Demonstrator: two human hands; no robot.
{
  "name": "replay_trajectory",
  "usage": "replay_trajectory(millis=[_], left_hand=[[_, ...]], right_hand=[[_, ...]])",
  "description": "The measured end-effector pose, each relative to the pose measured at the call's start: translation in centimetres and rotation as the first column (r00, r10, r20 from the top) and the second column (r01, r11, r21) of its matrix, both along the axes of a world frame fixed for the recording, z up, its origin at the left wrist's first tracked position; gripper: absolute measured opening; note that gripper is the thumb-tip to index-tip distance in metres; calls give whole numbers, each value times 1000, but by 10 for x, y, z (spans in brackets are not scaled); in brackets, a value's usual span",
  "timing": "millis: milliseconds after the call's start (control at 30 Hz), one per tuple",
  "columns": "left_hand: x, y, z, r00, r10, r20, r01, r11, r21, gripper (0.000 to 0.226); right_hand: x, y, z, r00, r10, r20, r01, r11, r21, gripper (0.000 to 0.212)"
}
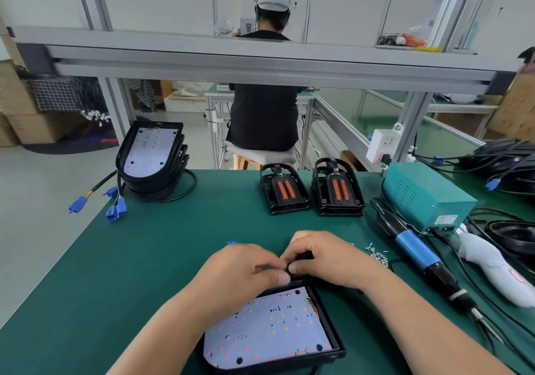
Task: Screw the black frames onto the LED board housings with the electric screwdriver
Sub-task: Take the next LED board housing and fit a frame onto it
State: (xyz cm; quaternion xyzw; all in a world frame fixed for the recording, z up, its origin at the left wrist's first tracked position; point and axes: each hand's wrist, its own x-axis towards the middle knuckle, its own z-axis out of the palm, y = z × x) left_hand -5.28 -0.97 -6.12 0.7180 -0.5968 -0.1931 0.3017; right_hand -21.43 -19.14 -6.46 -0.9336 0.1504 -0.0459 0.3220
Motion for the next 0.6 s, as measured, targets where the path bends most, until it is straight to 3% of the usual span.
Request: replay_trajectory(millis=[100, 200, 300, 367, 433, 500, 600], left_hand=[[17, 9, 5, 994, 105, -8, -105, 993, -61, 15], [37, 19, 6, 980, 183, -76, -182, 983, 14, 16], [46, 29, 9, 987, 144, -71, -131, 979, 156, 43], [50, 35, 14, 990, 97, -101, -70, 967, 244, 56], [53, 39, 18, 989, 75, -129, -30, 948, 317, 57], [53, 41, 19, 989, 61, -135, -7, 931, 366, 44], [51, 41, 17, 987, 33, -158, 30, 925, 379, 34]], right_hand=[[-2, 0, -1, 998, -58, 23, 57, 998, 40, 16], [-4, -6, 3, 956, -246, 157, 251, 968, -8, 16], [-3, -24, 18, 802, -499, 327, 534, 845, -20, 21], [-1, -44, 30, 716, -600, 356, 663, 745, -78, 27], [3, -66, 39, 689, -645, 330, 716, 676, -174, 35], [10, -83, 43, 681, -687, 254, 732, 629, -261, 49], [21, -100, 36, 683, -727, 68, 698, 622, -355, 87]])
